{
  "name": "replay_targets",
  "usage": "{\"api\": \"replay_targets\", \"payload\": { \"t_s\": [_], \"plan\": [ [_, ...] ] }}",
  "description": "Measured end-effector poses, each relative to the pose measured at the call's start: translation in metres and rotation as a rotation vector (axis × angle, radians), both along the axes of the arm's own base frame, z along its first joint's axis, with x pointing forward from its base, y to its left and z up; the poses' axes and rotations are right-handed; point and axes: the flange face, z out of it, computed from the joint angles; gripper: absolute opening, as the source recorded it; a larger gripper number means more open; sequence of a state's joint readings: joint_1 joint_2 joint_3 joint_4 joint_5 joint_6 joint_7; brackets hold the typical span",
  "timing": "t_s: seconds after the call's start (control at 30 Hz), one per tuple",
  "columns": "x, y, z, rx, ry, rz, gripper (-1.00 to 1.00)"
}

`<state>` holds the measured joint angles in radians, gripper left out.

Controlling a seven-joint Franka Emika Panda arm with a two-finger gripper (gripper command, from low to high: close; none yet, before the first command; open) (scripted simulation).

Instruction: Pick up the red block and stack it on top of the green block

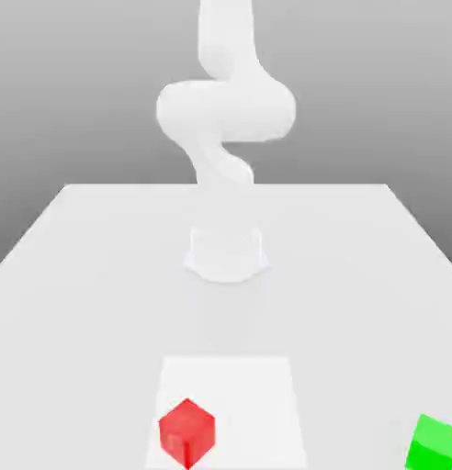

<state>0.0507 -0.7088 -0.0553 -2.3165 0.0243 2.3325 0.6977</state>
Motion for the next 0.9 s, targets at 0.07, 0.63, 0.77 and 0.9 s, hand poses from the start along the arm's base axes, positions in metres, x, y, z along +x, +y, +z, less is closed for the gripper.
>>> {"api": "replay_targets", "payload": {
  "t_s": [0.07, 0.63, 0.77, 0.9],
  "plan": [
    [0.027, -0.005, -0.035, -0.011, 0.06, 0.069, 0.0],
    [0.113, -0.018, -0.352, -0.193, 0.491, 0.561, 0.0],
    [0.102, -0.029, -0.418, -0.268, 0.589, 0.663, 0.0],
    [0.091, -0.039, -0.472, -0.331, 0.657, 0.737, 0.0]
  ]
}}
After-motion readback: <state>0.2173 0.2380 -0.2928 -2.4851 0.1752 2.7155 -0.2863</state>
